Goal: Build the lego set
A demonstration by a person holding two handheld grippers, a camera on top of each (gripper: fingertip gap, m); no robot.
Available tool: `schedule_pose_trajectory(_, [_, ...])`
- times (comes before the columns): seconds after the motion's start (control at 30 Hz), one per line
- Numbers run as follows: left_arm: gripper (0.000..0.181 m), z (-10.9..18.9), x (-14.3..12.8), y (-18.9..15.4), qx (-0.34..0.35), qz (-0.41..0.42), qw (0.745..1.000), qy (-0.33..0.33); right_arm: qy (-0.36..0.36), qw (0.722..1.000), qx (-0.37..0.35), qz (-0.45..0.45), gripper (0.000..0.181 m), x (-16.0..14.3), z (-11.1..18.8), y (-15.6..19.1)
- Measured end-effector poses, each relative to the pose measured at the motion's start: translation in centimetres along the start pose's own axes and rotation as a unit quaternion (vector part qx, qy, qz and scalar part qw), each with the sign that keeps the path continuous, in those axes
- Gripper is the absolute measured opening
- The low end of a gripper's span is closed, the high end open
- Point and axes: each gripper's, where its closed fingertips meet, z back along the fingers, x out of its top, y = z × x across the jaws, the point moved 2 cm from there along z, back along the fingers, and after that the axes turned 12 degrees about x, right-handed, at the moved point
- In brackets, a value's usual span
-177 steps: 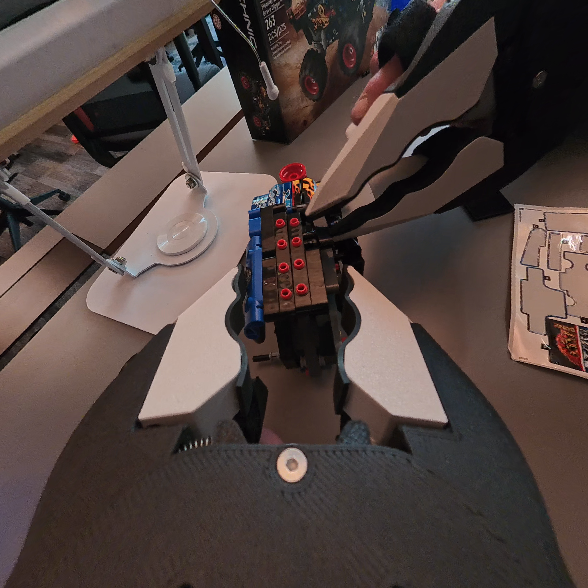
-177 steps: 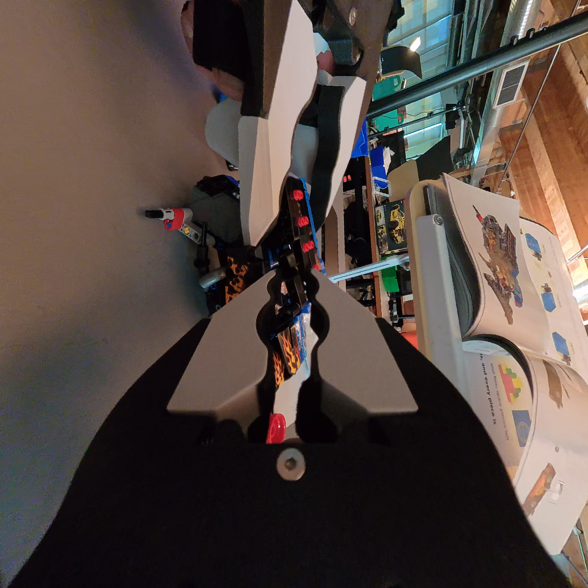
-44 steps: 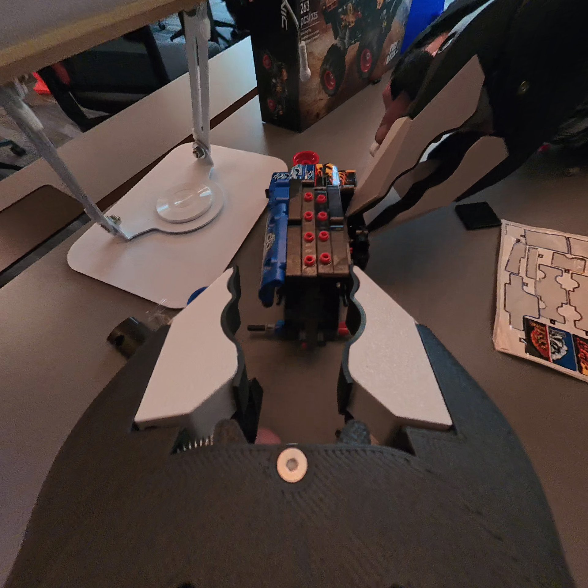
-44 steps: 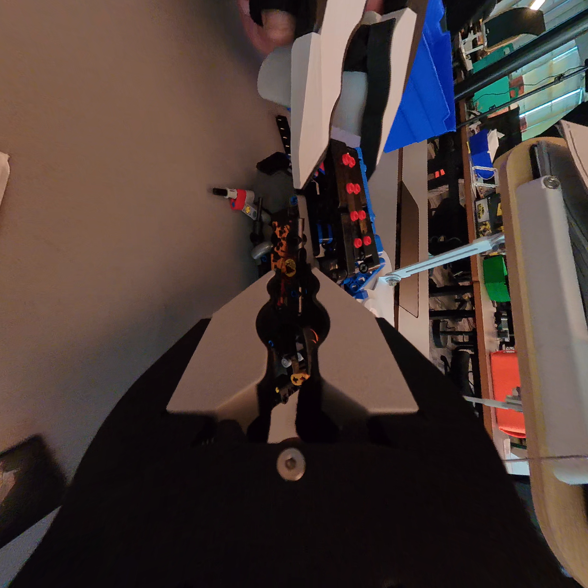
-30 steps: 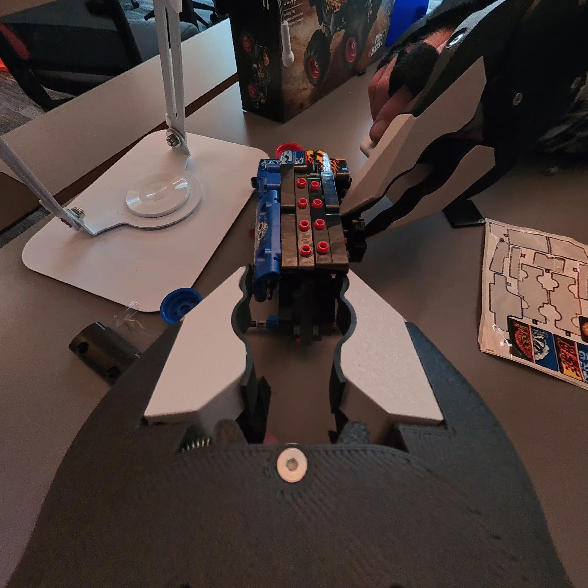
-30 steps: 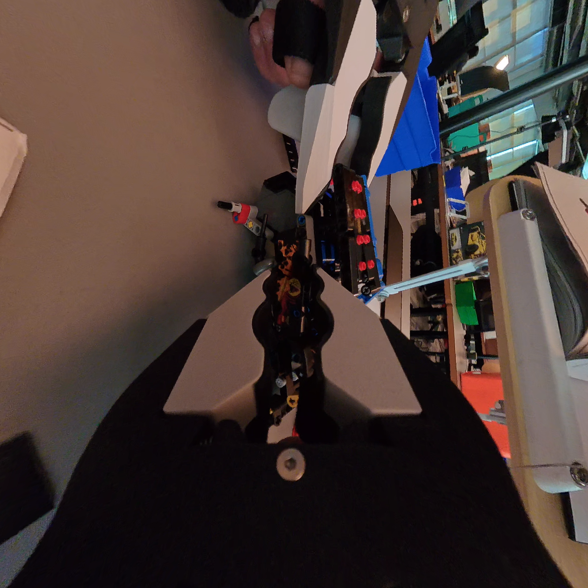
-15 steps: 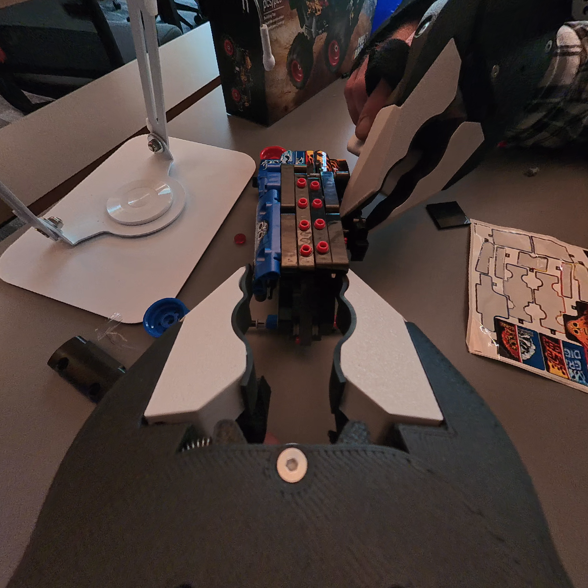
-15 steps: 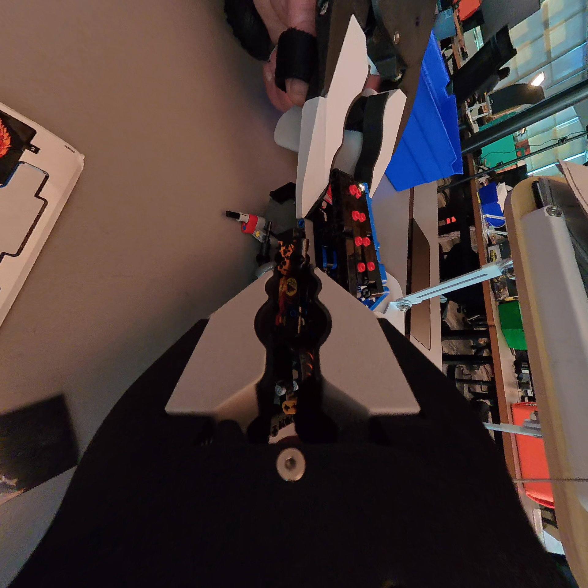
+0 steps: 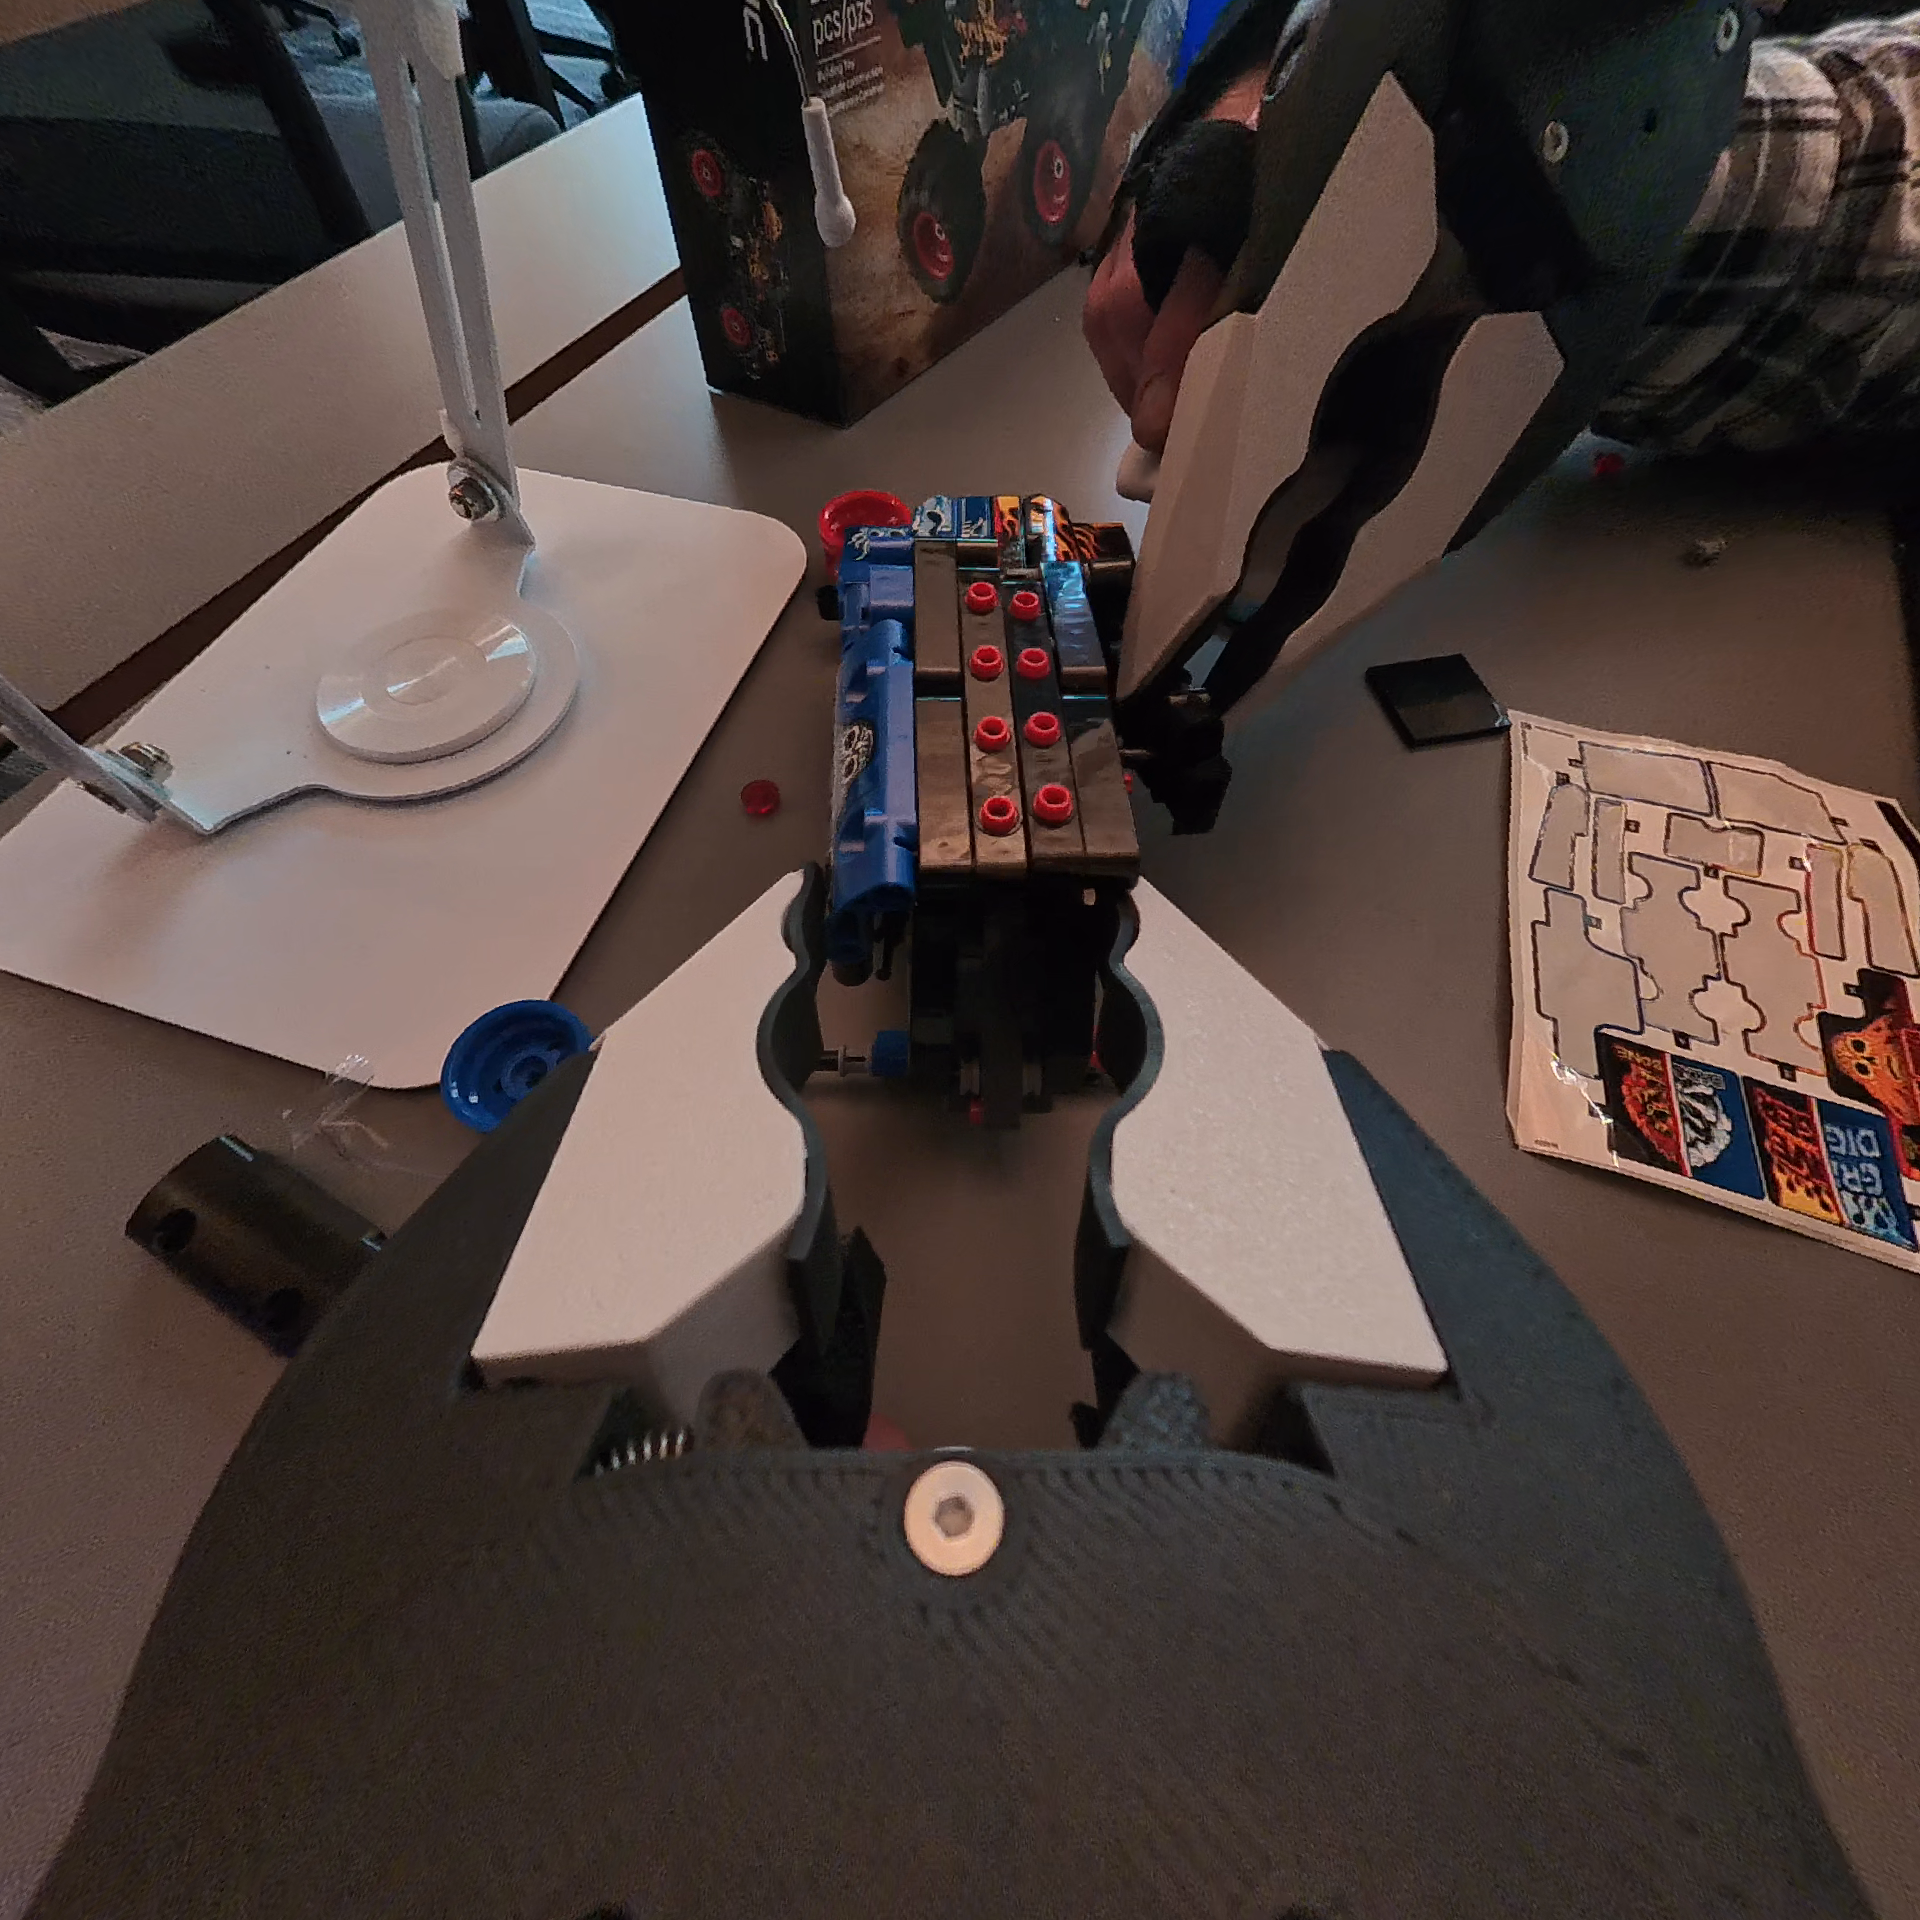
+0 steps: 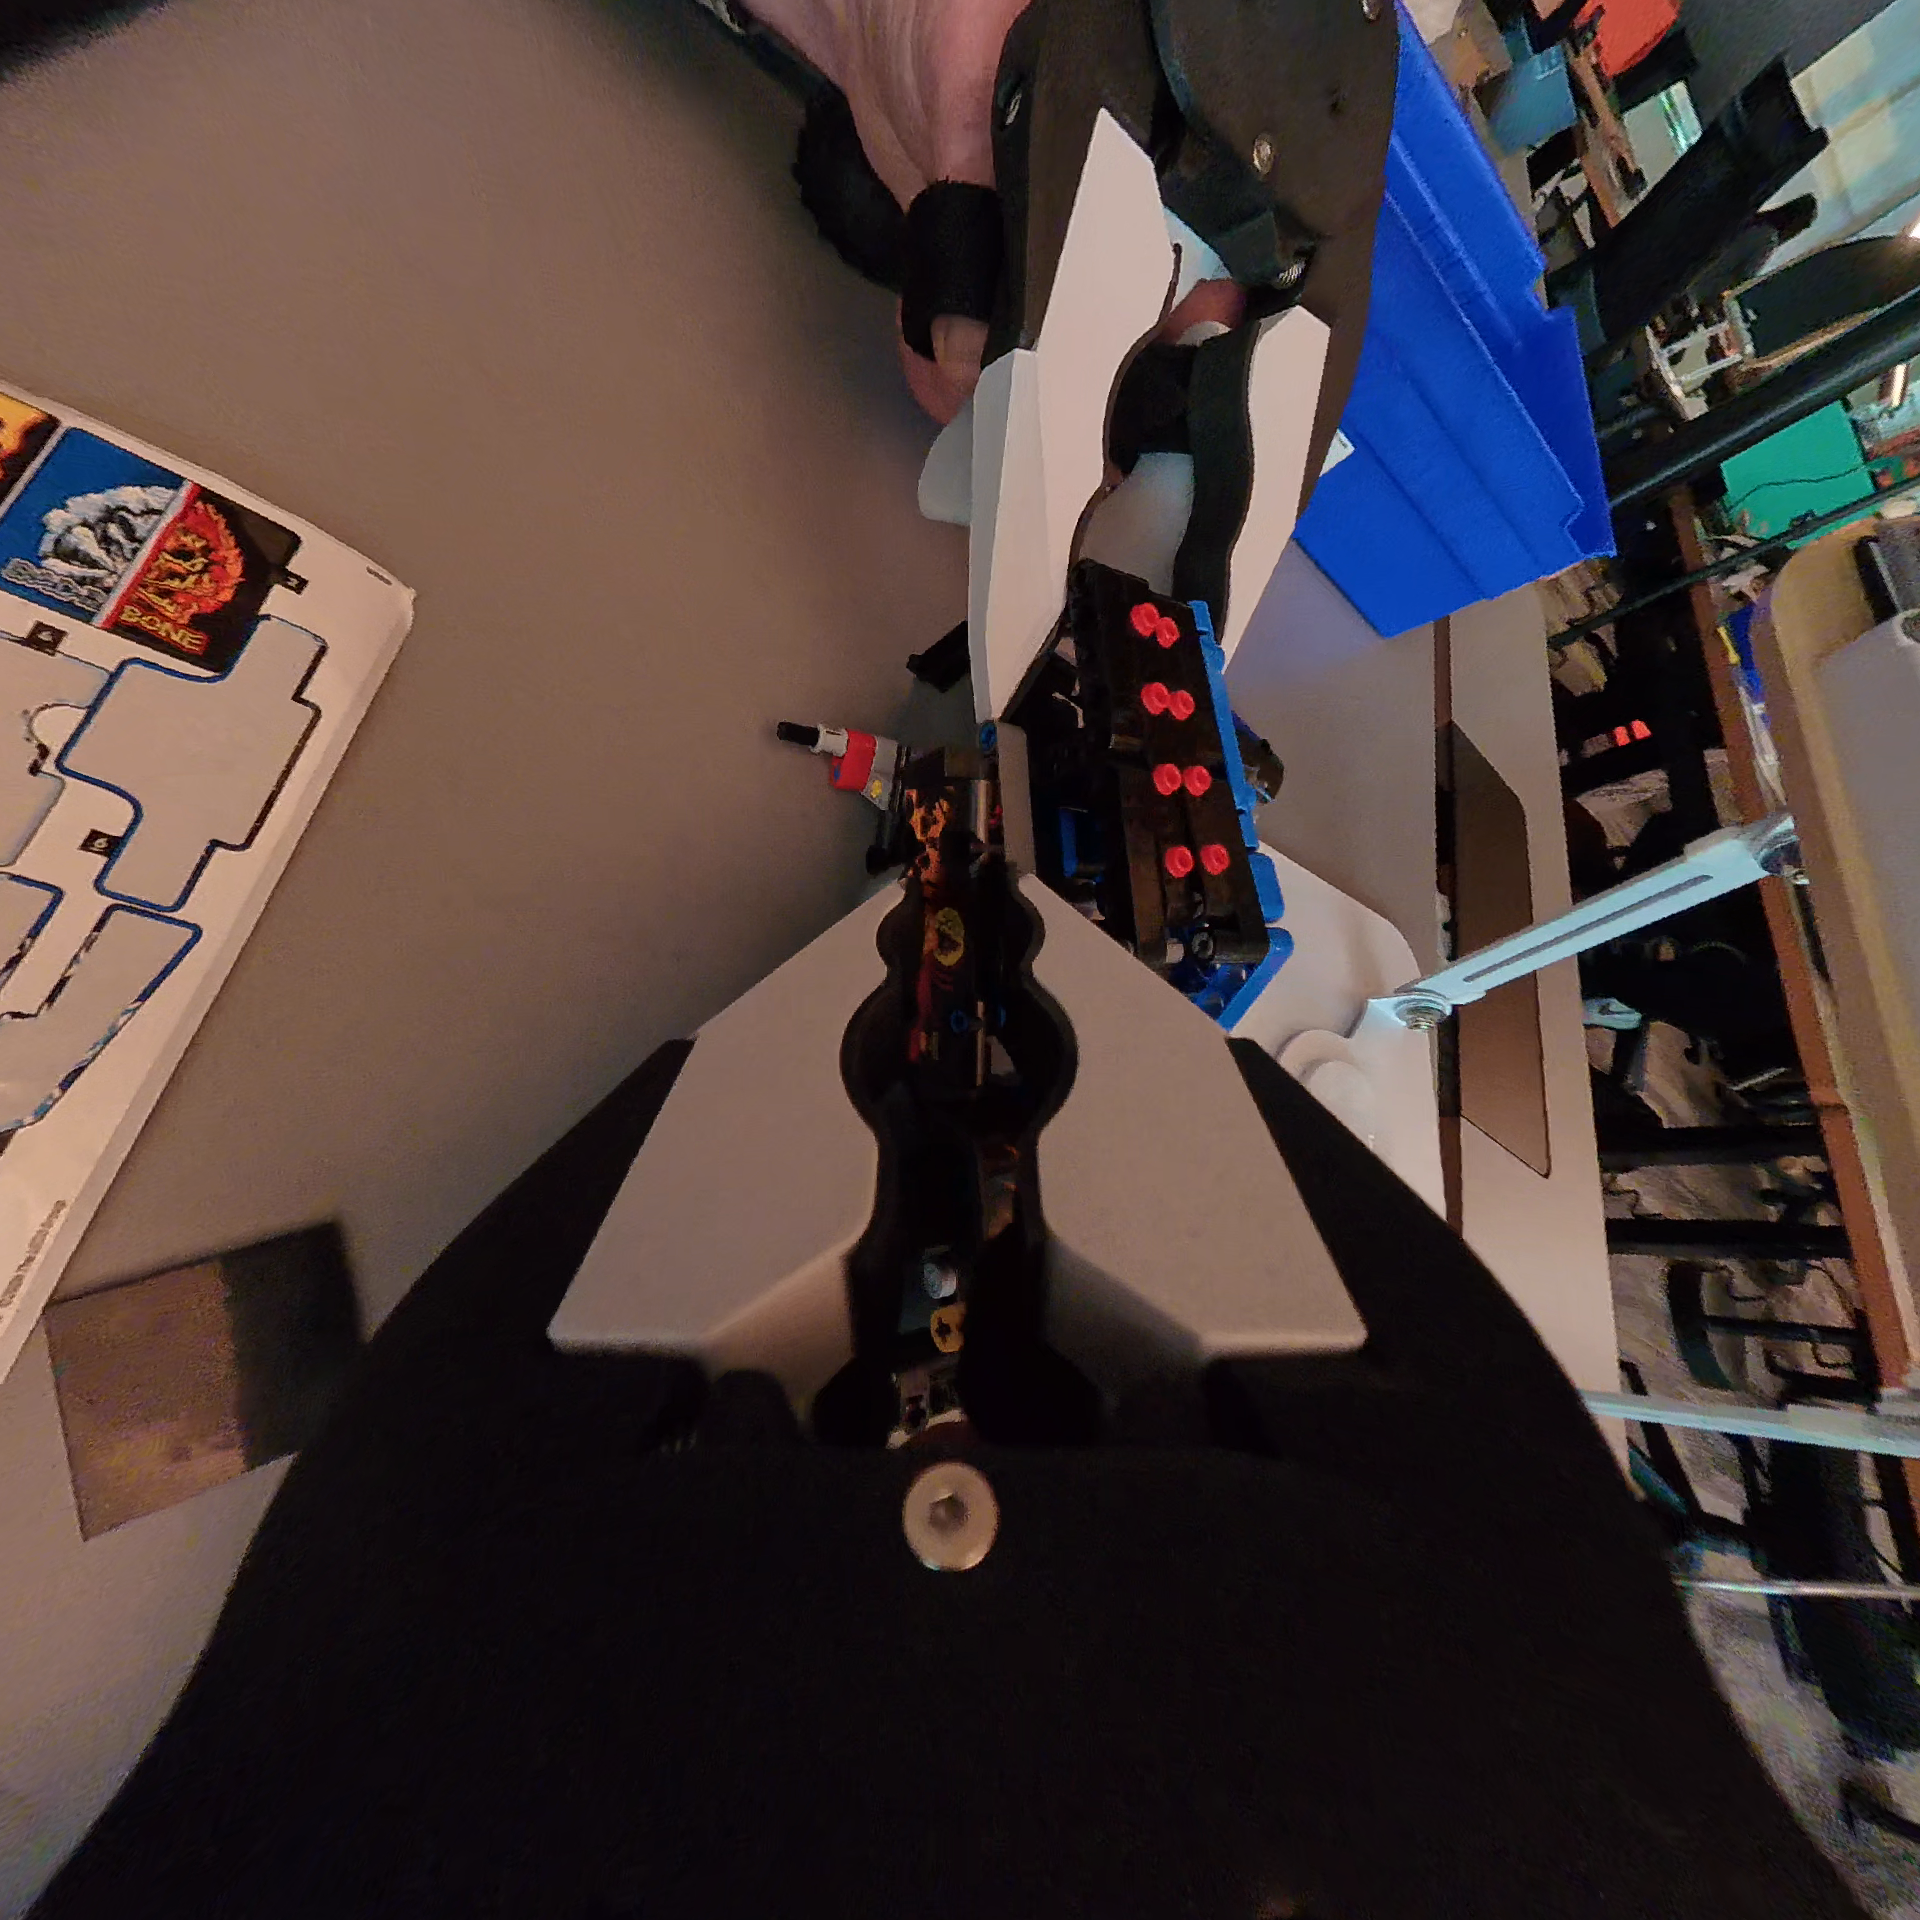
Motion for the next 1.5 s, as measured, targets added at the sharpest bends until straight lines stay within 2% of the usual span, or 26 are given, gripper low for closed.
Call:
schedule_pose_trajectory(0.03, [0.051, 0.0, 0.0, -0.1, -0.002, 0.0, 1.0, -0.001, -0.005, 1.0, 0.005, -0.003, 0.012, 0.0, 0.1, 0.1])
schedule_pose_trajectory(0.23, [0.051, -0.1, 0.2, -0.5, -0.007, -0.007, 1.0, -0.004, -0.026, 0.999, 0.026, -0.009, 0.011, 0.1, 0.5, 0.5])
schedule_pose_trajectory(0.43, [0.051, -0.1, 0.2, -0.8, -0.007, -0.019, 1.0, -0.005, -0.009, 0.999, 0.033, 0.01, 0.009, 0.2, 0.5, 0.9])
schedule_pose_trajectory(1.03, [0.05, -0.2, 0.3, -0.8, -0.01, 0.004, 1.0, -0.003, 0.143, 0.984, -0.004, 0.109, 0.01, 0.1, -0.3, 1.2])
schedule_pose_trajectory(1.23, [0.051, -0.2, 0.2, -0.8, -0.003, 0.002, 1.0, -0.001, 0.167, 0.982, -0.004, 0.091, 0.011, 0.1, -0.3, 1.1])
schedule_pose_trajectory(1.5, [0.051, -0.2, 0.2, -0.7, -0.003, 0.006, 1.0, 0.0, 0.147, 0.988, 0.0, 0.051, 0.013, 0.1, -0.1, 0.9])
